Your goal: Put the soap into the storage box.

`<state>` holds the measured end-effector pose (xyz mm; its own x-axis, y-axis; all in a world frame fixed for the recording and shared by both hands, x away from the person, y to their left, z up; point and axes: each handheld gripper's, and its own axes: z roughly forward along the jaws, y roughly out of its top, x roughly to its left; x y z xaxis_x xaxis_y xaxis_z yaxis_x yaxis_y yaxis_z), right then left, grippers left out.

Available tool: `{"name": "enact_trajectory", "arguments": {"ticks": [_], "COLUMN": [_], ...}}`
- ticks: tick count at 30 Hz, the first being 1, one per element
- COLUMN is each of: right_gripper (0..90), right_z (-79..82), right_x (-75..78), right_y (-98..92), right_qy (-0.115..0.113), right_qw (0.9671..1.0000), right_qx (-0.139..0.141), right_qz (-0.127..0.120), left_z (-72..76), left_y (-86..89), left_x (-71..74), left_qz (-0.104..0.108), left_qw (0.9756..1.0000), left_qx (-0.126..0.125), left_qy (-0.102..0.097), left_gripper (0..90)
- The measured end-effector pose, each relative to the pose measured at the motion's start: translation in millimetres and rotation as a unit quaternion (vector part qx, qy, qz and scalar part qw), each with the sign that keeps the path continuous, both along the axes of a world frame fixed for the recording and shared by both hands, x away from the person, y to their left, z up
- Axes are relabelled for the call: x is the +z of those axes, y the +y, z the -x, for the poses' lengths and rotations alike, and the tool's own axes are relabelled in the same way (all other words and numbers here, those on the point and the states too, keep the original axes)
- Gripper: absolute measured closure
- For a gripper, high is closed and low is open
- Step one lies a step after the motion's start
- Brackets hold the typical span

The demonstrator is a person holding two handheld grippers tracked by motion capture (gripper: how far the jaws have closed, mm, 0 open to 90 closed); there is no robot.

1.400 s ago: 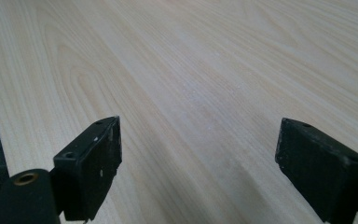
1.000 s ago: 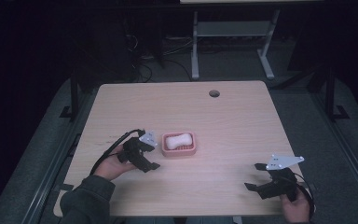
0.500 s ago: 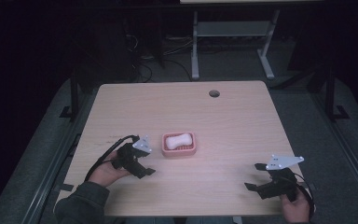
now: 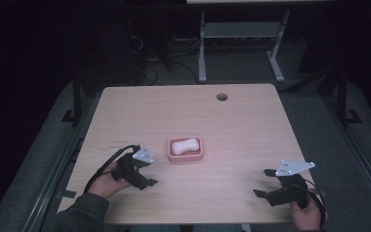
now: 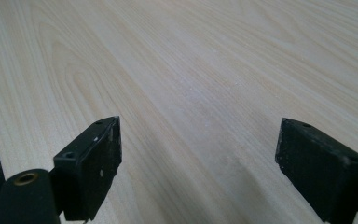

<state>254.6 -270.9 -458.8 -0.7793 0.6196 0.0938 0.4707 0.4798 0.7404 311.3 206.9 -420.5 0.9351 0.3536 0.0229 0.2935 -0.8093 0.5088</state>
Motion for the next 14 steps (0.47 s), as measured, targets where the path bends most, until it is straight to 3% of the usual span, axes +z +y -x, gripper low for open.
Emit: {"name": "enact_trajectory", "arguments": {"ticks": [14], "right_gripper": [14.2], "right_z": [0.4], "right_x": [0.1], "right_y": [1.6], "right_qy": [0.002], "right_qw": [1.0000], "right_qx": [0.001], "right_qz": [0.002], "left_z": [23.9], "left_y": [18.3], "left_x": [-14.2], "left_qz": [0.009], "left_qw": [0.9999], "left_qx": [0.008], "left_qy": [0.006], "left_gripper": [26.2]}}
